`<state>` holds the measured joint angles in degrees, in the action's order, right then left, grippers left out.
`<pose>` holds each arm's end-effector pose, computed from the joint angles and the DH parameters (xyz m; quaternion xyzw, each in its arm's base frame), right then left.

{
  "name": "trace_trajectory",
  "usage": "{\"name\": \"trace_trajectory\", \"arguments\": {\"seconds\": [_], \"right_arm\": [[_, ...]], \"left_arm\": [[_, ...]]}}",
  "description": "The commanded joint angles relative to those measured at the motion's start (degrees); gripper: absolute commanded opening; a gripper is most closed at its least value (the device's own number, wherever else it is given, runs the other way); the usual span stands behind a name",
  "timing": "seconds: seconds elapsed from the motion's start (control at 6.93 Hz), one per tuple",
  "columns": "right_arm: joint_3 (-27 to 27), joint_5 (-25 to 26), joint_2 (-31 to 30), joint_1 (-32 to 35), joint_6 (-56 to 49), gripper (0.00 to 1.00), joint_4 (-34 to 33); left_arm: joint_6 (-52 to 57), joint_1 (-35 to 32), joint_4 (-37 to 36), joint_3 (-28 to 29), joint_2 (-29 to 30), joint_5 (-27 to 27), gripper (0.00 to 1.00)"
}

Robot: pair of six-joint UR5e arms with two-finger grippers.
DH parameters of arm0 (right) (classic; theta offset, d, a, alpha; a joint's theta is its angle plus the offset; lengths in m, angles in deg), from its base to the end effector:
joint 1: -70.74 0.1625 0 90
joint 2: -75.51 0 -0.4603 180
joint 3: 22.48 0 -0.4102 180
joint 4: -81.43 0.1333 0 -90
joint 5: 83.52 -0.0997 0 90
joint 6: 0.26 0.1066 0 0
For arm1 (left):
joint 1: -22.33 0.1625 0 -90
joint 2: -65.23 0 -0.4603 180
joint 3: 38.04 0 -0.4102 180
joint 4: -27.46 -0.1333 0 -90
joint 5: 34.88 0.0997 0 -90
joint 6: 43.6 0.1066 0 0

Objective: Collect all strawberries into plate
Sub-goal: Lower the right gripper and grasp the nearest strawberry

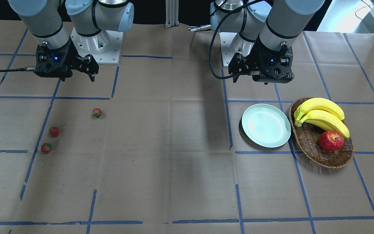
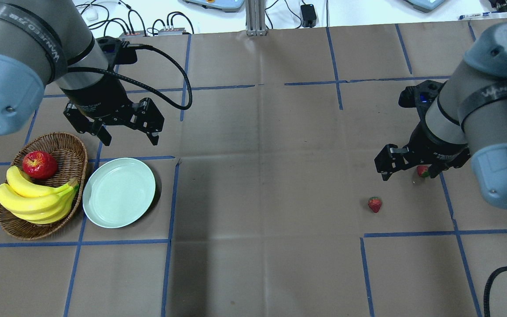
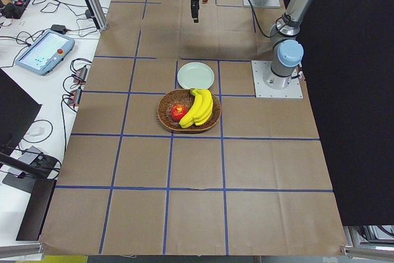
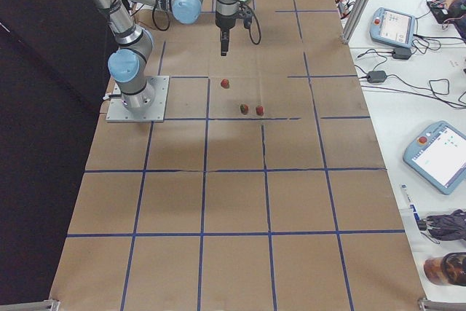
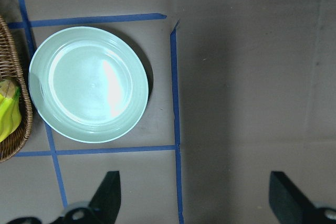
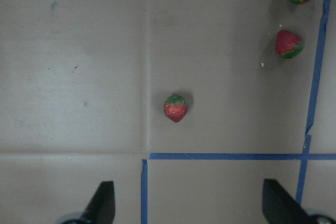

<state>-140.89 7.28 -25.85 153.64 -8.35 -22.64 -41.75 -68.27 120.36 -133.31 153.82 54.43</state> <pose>0.0819 -0.4088 0.3819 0.0088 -0.9996 -0.0267 0.0035 -0.1396 -0.4830 0.4775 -0.0210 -0.9980 -0.0589 0.0067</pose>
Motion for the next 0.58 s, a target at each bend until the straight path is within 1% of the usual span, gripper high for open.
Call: {"name": "trace_trajectory", "arguments": {"seconds": [0.0,0.14,0.29,0.43], "right_arm": [[-5.68,-0.01,4.39,-0.02,-0.44,1.0,-10.67],[-6.13,-0.36,7.99,-0.02,-0.26,1.0,-12.02],[-7.53,-0.45,11.25,-0.02,-0.17,1.0,-15.6],[-10.24,-0.62,12.93,-0.02,-0.17,1.0,-20.77]], "left_arm": [[-0.01,0.08,0.0,0.0,0.01,-0.01,1.0],[0.08,-0.01,0.0,-0.09,0.01,-0.01,1.0],[0.08,-0.01,0.09,-0.09,0.01,-0.01,1.0],[0.08,-0.01,0.09,-0.09,0.01,-0.01,1.0]]}}
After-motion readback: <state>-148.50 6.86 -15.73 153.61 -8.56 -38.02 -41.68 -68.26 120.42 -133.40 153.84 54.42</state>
